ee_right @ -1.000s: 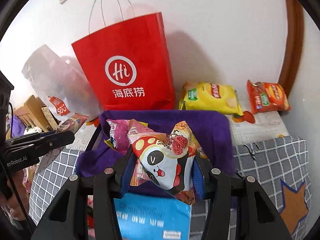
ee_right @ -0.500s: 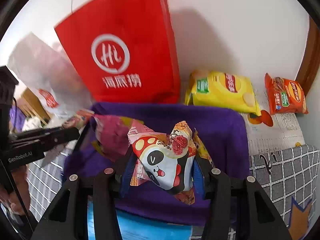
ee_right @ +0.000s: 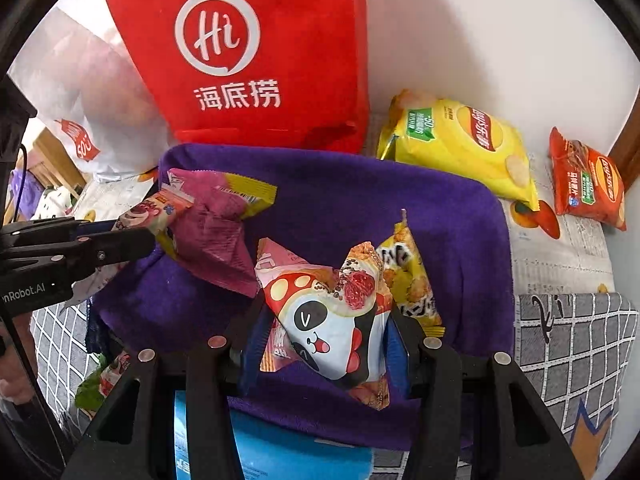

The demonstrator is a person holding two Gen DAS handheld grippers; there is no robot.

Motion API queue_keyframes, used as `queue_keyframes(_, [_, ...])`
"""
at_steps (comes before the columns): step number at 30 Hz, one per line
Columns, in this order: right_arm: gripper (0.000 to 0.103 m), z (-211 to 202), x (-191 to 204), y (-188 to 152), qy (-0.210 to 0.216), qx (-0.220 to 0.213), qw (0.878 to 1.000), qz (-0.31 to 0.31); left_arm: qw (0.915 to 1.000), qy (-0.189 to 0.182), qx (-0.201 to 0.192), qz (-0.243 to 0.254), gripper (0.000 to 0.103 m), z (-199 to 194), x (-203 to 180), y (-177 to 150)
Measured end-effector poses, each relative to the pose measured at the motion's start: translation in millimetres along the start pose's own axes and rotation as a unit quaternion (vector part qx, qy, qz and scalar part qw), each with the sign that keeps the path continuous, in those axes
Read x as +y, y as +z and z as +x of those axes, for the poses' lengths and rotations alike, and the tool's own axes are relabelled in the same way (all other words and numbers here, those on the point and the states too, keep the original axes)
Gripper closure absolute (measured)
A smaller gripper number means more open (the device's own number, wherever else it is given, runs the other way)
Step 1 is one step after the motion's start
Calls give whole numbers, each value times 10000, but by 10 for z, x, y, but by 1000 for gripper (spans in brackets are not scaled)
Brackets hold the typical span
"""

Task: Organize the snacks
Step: 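Carry the panda bag onto the purple towel and open right tool while left tool carries Lotso stick, then lower the Lotso candy stick onto the purple towel and open the left tool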

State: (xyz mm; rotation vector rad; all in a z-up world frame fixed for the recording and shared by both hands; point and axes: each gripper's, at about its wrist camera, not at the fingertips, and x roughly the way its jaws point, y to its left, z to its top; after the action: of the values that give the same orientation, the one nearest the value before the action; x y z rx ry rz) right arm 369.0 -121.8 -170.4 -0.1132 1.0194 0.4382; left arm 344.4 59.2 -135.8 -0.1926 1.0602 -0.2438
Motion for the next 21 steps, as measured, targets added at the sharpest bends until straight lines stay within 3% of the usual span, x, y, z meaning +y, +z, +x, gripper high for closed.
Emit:
queue_keyframes(16, [45,26,-133,51,14,129,9995,301,9999,-34,101,57,80,71,-24,-26])
queue_keyframes(21, [32,-79,-110,63,31,-46,9995,317,9999,-68,121,63,80,91,-34,-23])
